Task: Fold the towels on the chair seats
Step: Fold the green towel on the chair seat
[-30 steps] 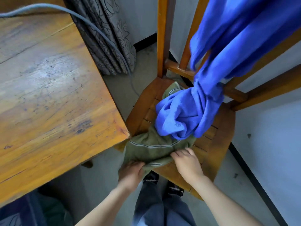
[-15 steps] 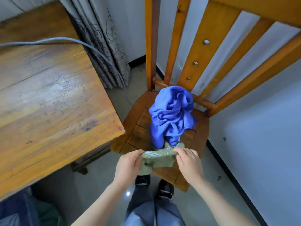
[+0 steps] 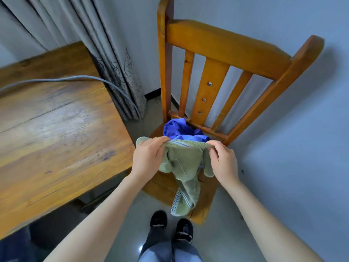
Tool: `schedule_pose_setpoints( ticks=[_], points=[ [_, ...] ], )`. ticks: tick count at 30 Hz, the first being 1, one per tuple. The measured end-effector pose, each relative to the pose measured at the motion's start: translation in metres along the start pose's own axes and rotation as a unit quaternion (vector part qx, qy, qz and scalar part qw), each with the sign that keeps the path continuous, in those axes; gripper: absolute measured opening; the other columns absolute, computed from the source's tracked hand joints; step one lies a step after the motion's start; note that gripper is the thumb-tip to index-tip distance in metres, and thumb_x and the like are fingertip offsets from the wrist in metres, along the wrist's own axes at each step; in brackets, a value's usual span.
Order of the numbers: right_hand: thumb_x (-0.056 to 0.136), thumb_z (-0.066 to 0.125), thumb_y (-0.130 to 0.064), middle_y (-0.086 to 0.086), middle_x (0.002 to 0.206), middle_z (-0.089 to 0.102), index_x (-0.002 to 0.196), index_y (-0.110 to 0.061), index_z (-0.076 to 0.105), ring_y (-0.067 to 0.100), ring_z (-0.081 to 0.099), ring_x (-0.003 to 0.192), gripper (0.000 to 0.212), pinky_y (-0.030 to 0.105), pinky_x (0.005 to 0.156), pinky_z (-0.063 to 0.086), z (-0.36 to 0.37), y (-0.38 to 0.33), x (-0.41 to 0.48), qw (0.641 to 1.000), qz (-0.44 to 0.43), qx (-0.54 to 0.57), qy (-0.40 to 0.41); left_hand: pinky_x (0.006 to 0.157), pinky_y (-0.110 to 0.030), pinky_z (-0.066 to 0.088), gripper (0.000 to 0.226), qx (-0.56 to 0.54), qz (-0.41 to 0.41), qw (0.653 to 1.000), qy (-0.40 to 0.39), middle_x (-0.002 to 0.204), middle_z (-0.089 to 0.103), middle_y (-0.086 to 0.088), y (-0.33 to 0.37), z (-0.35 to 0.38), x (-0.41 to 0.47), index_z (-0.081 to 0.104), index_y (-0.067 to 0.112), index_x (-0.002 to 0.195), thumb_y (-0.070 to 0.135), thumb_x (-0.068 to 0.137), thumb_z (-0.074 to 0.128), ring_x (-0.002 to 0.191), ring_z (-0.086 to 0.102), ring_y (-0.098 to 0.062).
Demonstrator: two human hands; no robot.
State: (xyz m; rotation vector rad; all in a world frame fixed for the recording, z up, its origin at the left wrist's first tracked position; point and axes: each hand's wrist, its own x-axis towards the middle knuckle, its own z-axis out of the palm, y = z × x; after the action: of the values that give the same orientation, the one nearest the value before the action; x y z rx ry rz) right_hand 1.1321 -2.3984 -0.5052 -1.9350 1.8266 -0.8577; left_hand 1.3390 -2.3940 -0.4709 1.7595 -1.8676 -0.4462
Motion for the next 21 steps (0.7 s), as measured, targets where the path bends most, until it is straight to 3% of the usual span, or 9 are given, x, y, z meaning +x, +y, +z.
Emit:
schedule_pose_setpoints(
  ticks=[4,7,10,17,21],
  points=[
    [0.09,0.045,-0.017,0.008,0.098,0.071,0.105,-0.006,0.066,0.028,0.066,0.087,0.028,0.044,0.075,0.053,-0.027,-0.013,0.011,0.998,-0.003,0.048,0.044,0.078,-0.029,0.044,0.036,-0.01,0.041,0.999,0.021,0.098,0.072,-0.011,0.026,-0.02,0.013,0.069,0.004,0.104,0.009,0.085,0.039,0.09,0.067,-0.029],
    [0.092,0.048,-0.017,0.009,0.097,0.069,0.104,-0.004,0.064,0.025,0.064,0.089,0.024,0.036,0.078,0.053,-0.055,-0.026,0.022,0.993,0.008,0.087,0.076,0.08,-0.039,0.053,0.034,-0.027,0.075,0.996,0.046,0.097,0.072,-0.011,0.048,-0.037,0.027,0.069,0.004,0.105,0.007,0.085,0.041,0.089,0.068,-0.029],
    [0.093,0.052,-0.012,0.004,0.095,0.065,0.105,-0.004,0.063,0.017,0.059,0.088,0.018,0.02,0.077,0.047,-0.085,-0.037,0.035,0.988,0.023,0.12,0.093,0.079,-0.042,0.054,0.034,-0.054,0.095,0.992,0.067,0.099,0.072,-0.011,0.07,-0.055,0.041,0.068,0.005,0.106,0.007,0.086,0.041,0.089,0.068,-0.029],
    [0.092,0.05,-0.015,-0.003,0.091,0.059,0.102,-0.003,0.063,0.017,0.056,0.086,0.019,0.029,0.077,0.046,-0.135,-0.054,0.046,0.984,-0.008,0.119,0.132,0.085,-0.04,0.05,0.031,-0.066,0.162,0.98,0.092,0.098,0.072,-0.011,0.11,-0.091,0.05,0.068,0.004,0.106,0.008,0.086,0.045,0.09,0.067,-0.029],
    [0.09,0.047,-0.021,-0.004,0.094,0.058,0.102,-0.003,0.062,0.016,0.055,0.089,0.026,0.014,0.077,0.042,-0.153,-0.071,0.055,0.979,-0.043,0.132,0.149,0.078,-0.038,0.053,0.028,-0.092,0.153,0.978,0.113,0.096,0.071,-0.008,0.12,-0.11,0.048,0.067,0.006,0.107,0.006,0.087,0.048,0.085,0.067,-0.029]
  ],
)
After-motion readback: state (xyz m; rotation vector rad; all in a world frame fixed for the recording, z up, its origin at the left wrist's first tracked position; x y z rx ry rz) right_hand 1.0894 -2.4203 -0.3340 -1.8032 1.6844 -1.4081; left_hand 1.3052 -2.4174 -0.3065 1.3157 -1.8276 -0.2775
